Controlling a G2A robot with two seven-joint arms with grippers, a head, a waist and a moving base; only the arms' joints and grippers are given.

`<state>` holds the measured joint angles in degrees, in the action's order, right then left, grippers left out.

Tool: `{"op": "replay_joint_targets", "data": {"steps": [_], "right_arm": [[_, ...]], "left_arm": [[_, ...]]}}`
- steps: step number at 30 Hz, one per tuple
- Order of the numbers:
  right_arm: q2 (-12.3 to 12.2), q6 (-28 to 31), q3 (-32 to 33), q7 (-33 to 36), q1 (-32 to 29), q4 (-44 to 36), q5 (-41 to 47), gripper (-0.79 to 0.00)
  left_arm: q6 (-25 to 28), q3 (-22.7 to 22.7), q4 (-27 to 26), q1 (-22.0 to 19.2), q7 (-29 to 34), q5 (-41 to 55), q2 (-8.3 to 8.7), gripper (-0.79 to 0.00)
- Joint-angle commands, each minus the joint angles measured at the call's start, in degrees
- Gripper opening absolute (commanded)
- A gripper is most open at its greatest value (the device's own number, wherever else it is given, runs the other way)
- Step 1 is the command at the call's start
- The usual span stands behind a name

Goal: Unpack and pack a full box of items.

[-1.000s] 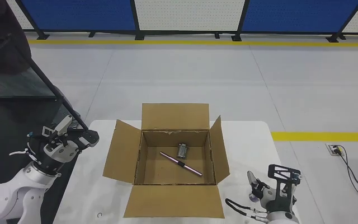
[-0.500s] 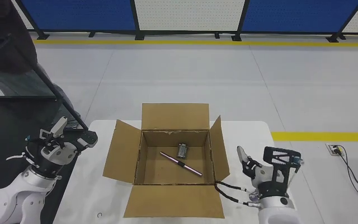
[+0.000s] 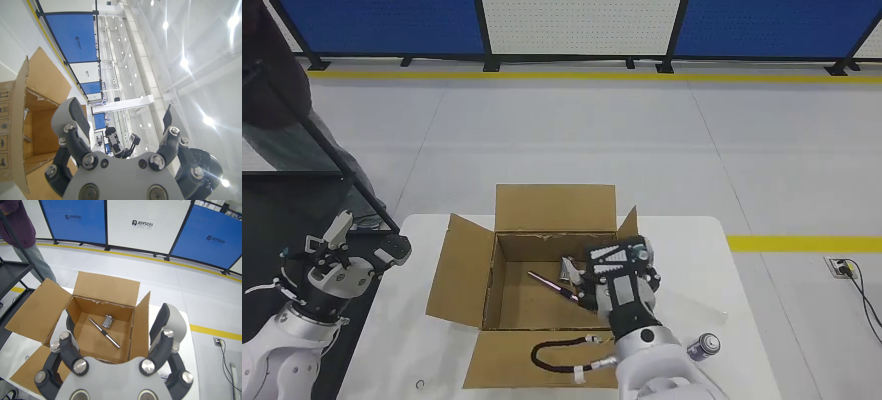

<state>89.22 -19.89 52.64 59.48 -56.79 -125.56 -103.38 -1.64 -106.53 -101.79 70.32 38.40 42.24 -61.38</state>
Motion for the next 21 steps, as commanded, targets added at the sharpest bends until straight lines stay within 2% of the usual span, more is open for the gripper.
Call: {"op": "replay_joint_targets", "data": {"steps": [1,5,21], "right_arm": [[0.91,-2.24,-1.48,-0.42,3.02,4.69,2.04,0.0],[2.3,-4.73,-2.85,-0.43,6.73,10.94,4.6,0.0],[2.3,-4.73,-2.85,-0.43,6.73,10.94,4.6,0.0]], "left_arm": [[0.0,0.0,0.0,0.0,0.0,0.0,0.0,0.0],[0.0,0.0,0.0,0.0,0.0,0.0,0.0,0.0],[-0.32,0.48,-0.86,0.18,-0.35,0.22,-0.02,0.0]]}}
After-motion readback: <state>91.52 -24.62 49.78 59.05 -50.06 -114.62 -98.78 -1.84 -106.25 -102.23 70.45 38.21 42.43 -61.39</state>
